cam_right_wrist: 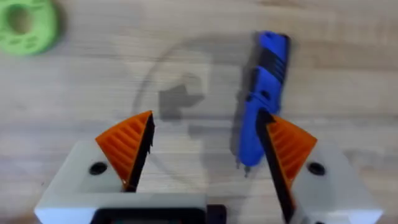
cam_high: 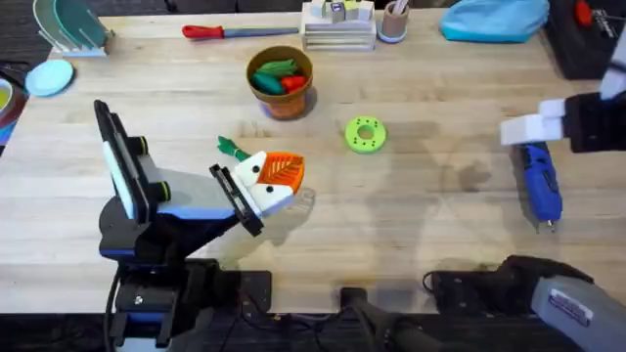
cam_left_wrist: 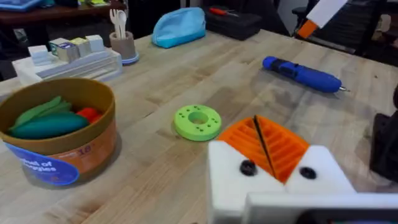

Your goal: Pick up the gripper from the table and insert it into the empty holder that is missing its gripper. Then pick up a screw, insert it into the mounting hole, and use the screwdriver to tighten it. Finally, clean up the table by picking up the vegetable and placing it into the bucket.

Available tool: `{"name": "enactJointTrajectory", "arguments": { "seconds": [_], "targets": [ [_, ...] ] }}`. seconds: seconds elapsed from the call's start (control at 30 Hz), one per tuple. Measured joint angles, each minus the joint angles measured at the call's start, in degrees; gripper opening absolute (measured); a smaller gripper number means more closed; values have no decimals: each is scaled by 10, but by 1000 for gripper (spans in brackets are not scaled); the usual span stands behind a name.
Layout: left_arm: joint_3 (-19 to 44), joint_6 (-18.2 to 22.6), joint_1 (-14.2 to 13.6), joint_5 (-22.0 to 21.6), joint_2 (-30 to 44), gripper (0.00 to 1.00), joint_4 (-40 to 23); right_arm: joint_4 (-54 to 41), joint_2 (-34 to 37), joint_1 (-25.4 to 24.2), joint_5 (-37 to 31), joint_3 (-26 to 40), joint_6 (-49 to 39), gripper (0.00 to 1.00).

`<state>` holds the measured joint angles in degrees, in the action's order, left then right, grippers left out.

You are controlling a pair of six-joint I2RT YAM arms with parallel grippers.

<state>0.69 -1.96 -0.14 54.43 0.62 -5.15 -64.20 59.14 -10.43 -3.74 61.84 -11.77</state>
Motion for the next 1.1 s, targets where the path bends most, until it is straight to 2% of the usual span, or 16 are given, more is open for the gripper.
{"name": "enactJointTrajectory", "arguments": {
  "seconds": [0.17, 0.3, 0.8, 0.97, 1.1],
  "targets": [
    [0, 0, 0, 0, 0, 13, 0, 34, 73, -91, -25, 0, -7, 994],
    [0, 0, 0, 1, 0, 13, 0, 75, 124, -129, -32, 0, -19, 994],
    [0, 0, 0, 0, 0, 13, 0, 128, 303, -150, -40, 0, -180, 994],
    [0, 0, 0, 0, 0, 13, 0, 167, 364, -153, -40, 0, -202, 993],
    [0, 0, 0, 0, 0, 13, 0, 173, 387, -153, -37, 2, -209, 994]
  ]
}}
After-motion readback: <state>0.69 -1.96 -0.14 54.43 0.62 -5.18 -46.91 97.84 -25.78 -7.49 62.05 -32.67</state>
